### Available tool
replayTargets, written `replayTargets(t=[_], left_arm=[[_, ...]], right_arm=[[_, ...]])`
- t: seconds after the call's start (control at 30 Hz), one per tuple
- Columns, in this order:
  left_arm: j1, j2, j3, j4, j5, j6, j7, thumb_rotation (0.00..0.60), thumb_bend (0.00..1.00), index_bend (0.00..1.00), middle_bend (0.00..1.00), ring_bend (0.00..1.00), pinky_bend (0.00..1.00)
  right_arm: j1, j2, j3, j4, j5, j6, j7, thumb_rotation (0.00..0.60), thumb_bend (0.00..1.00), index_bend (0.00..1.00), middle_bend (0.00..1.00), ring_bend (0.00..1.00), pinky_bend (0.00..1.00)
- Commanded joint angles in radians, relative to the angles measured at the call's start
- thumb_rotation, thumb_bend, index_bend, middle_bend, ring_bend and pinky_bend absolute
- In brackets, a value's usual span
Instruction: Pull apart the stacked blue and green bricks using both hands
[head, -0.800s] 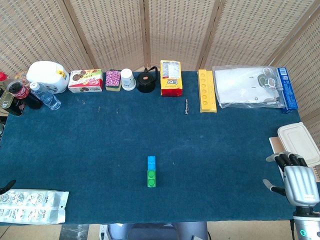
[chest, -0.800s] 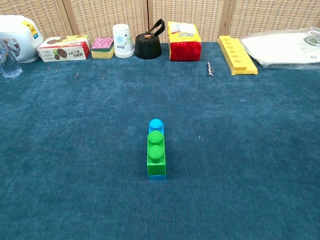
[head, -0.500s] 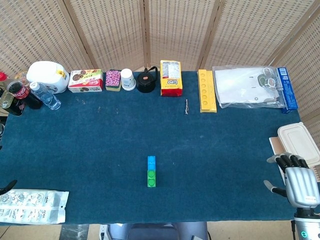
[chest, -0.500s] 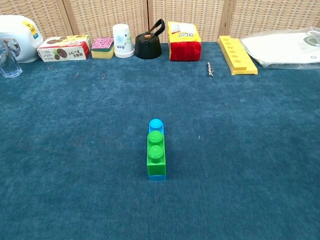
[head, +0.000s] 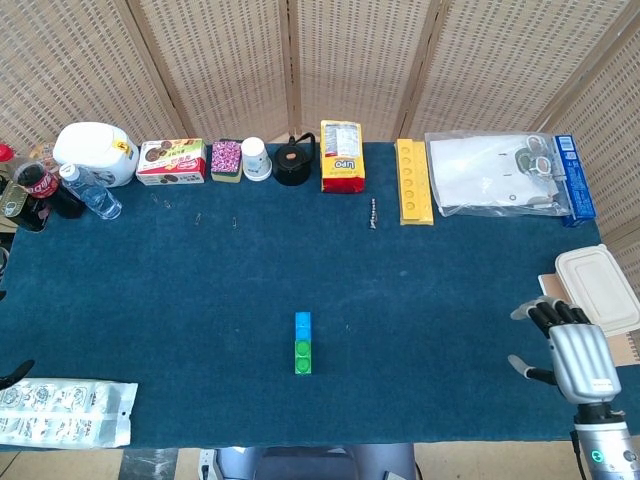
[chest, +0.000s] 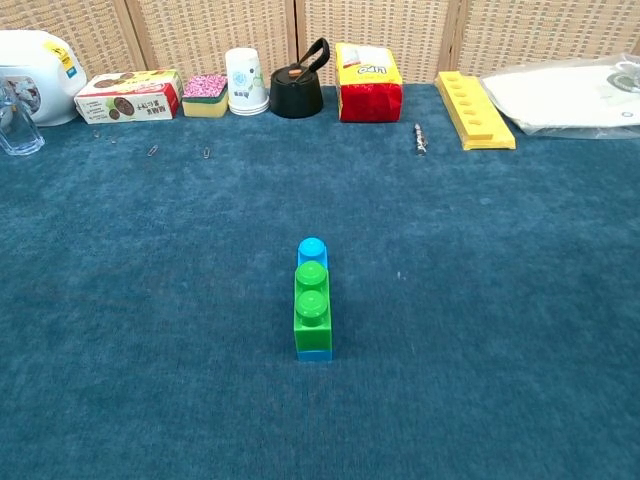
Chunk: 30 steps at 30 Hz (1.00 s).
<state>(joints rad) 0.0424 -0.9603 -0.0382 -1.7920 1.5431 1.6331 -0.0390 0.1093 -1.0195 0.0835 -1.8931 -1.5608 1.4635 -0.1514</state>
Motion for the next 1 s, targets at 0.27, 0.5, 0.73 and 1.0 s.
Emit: replayTargets(t=[0.27, 0.5, 0.73, 1.0], left_arm=[[-0.022, 0.026, 0.002, -0.030, 0.001, -0.039, 0.018, 0.600, 0.16, 0.17, 0.12, 0.03, 0.11], [-0.041, 0.046, -0.002, -0.048, -0.008, -0.069, 0.049, 0.600, 0.16, 0.17, 0.12, 0.03, 0.11], [-0.051, 0.067, -0.004, -0.056, -0.027, -0.090, 0.059, 0.600, 0.16, 0.17, 0.12, 0.03, 0.11], [-0.060, 0.084, -0.005, -0.062, -0.039, -0.104, 0.064, 0.600, 0.16, 0.17, 0.12, 0.03, 0.11]], right_arm=[[0.185, -0.026, 0.056, 0.046, -0.139, -0.140, 0.185, 0.600, 0.09, 0.39, 0.38, 0.31, 0.35], [0.424, -0.108, 0.093, 0.112, -0.278, -0.334, 0.254, 0.600, 0.09, 0.38, 0.38, 0.32, 0.36], [0.574, -0.180, 0.094, 0.166, -0.322, -0.457, 0.248, 0.600, 0.08, 0.38, 0.38, 0.32, 0.36], [0.706, -0.249, 0.082, 0.211, -0.361, -0.561, 0.181, 0.600, 0.04, 0.37, 0.38, 0.31, 0.35]])
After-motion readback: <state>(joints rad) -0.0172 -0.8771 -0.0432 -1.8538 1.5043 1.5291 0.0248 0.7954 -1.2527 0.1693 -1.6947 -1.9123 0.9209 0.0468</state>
